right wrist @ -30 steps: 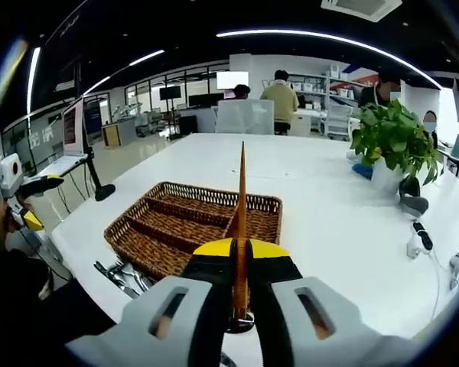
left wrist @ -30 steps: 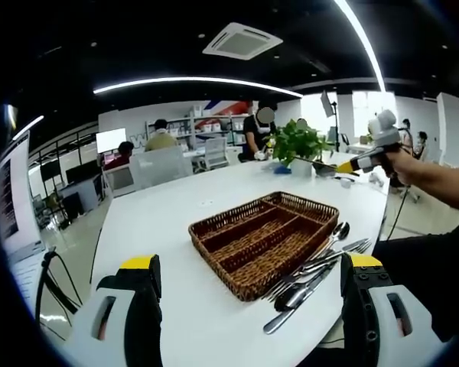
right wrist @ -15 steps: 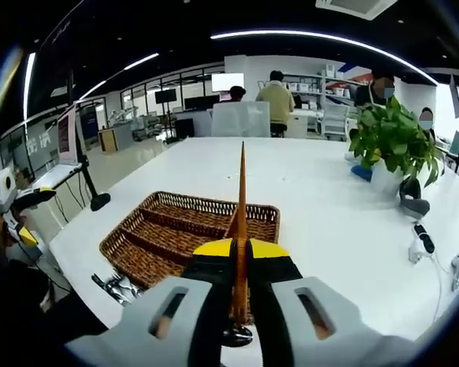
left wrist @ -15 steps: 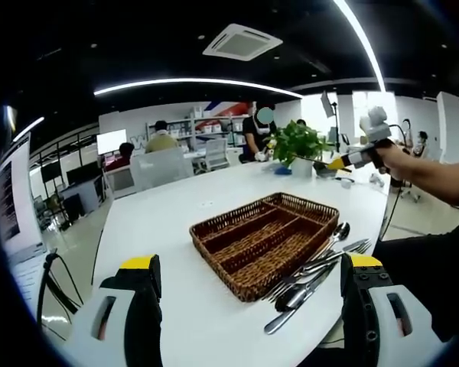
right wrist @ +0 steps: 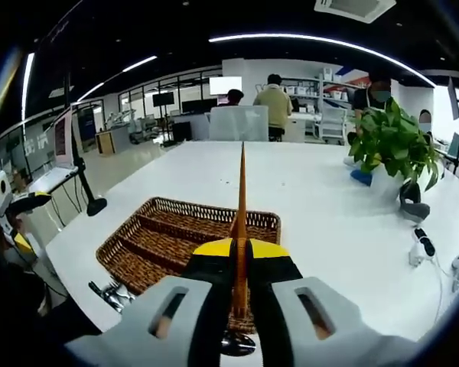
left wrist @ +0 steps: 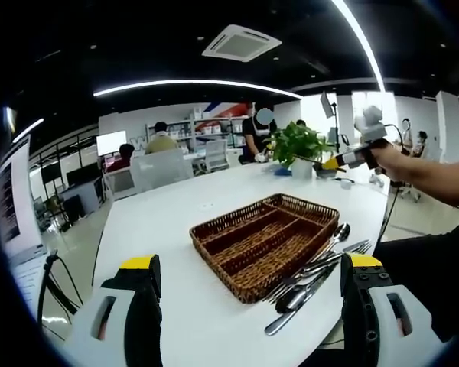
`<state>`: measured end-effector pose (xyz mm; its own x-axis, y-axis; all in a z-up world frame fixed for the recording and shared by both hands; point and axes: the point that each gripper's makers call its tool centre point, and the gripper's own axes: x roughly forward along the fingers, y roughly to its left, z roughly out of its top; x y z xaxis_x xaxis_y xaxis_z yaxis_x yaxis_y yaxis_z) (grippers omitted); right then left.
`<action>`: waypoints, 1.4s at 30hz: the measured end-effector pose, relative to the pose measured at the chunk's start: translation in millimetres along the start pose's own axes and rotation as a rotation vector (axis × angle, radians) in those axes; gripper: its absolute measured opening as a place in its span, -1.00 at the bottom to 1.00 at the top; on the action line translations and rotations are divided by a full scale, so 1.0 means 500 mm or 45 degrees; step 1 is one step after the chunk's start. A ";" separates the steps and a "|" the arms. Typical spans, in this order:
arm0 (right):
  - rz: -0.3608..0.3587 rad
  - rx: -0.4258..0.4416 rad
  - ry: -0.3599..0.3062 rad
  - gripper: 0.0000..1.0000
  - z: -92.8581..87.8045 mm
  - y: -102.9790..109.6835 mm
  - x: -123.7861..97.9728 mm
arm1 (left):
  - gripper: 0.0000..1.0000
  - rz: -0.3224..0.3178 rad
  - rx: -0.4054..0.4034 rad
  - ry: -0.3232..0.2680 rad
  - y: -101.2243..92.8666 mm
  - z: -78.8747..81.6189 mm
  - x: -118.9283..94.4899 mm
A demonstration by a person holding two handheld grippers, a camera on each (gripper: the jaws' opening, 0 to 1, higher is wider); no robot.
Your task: Arrange the knives, forks, and spoons in their matching storage slots by inserting each utensil handle-first until every utensil is classified and aligned in the correct compartment
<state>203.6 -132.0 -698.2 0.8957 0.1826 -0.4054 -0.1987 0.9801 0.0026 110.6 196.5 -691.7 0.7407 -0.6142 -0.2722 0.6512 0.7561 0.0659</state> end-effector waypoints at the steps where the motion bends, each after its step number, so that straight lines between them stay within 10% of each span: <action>1: 0.000 0.002 0.003 -0.92 -0.004 0.000 0.002 | 0.99 0.002 -0.001 -0.001 0.000 0.000 0.000; 21: -0.013 0.001 0.090 -0.92 -0.054 -0.005 0.054 | 0.99 0.007 0.005 0.002 0.002 -0.009 -0.003; 42: -0.015 0.058 0.327 -0.92 -0.204 -0.012 0.114 | 0.99 0.014 -0.011 -0.001 0.010 -0.016 -0.004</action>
<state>215.3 -135.4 -814.5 0.7662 0.1511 -0.6246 -0.1657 0.9855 0.0351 111.2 203.4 -698.2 0.7481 -0.6057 -0.2710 0.6412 0.7649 0.0605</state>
